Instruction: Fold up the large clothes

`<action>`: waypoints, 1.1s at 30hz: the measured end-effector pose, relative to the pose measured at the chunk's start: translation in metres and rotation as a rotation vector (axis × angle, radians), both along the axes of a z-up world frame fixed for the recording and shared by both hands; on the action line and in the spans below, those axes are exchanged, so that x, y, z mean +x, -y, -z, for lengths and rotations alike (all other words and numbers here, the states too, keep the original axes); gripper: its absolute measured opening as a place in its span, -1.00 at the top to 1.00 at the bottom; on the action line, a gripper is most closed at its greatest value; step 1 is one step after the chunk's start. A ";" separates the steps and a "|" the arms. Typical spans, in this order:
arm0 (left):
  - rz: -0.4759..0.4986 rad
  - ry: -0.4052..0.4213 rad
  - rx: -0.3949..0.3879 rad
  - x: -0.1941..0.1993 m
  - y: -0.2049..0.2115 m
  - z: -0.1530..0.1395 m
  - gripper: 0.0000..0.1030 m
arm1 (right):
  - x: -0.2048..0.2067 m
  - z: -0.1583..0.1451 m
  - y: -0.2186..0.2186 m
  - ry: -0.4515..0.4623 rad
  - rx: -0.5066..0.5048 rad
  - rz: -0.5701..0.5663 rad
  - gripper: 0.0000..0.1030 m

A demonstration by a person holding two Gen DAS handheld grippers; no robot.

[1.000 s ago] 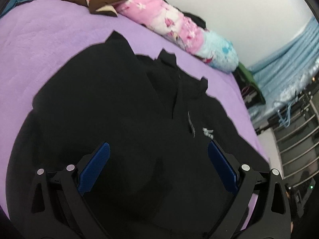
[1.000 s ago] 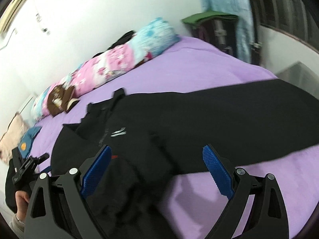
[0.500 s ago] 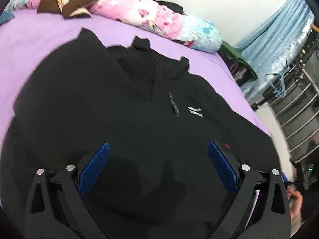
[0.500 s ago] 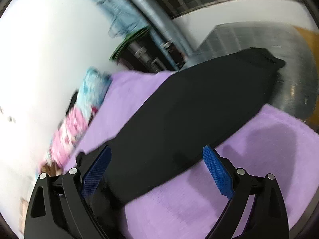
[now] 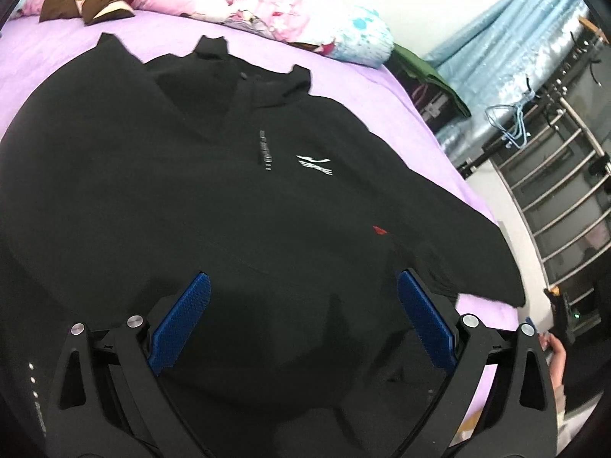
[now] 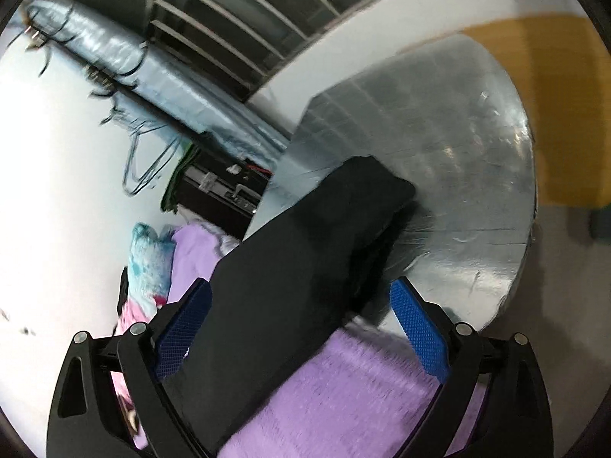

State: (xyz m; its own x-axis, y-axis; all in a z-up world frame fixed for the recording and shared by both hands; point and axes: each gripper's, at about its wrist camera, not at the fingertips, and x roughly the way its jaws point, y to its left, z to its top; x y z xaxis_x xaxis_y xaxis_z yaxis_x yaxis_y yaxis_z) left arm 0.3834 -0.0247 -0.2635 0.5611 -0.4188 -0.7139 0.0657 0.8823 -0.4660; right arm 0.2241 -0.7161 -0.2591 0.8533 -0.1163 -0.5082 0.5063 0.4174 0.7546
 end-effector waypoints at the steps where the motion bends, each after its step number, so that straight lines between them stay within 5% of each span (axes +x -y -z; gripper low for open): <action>1: 0.001 -0.001 -0.002 0.000 0.004 -0.002 -0.84 | 0.005 0.006 0.004 0.010 0.039 -0.012 -0.80; 4: 0.012 0.003 -0.014 0.003 0.018 -0.013 -0.84 | 0.016 0.017 0.012 0.019 0.121 -0.047 -0.80; 15: 0.036 0.047 0.008 0.007 0.042 -0.052 -0.84 | 0.046 0.027 0.011 -0.034 0.139 -0.053 -0.76; 18: 0.041 0.050 0.021 0.006 0.043 -0.056 -0.84 | 0.047 0.028 0.014 -0.042 0.129 -0.048 -0.52; 26: 0.032 0.055 0.024 0.002 0.044 -0.068 -0.84 | 0.045 0.013 0.012 -0.033 0.058 -0.036 0.67; 33: 0.057 0.058 0.031 -0.001 0.049 -0.086 -0.84 | 0.044 -0.023 -0.005 0.031 -0.051 -0.043 0.90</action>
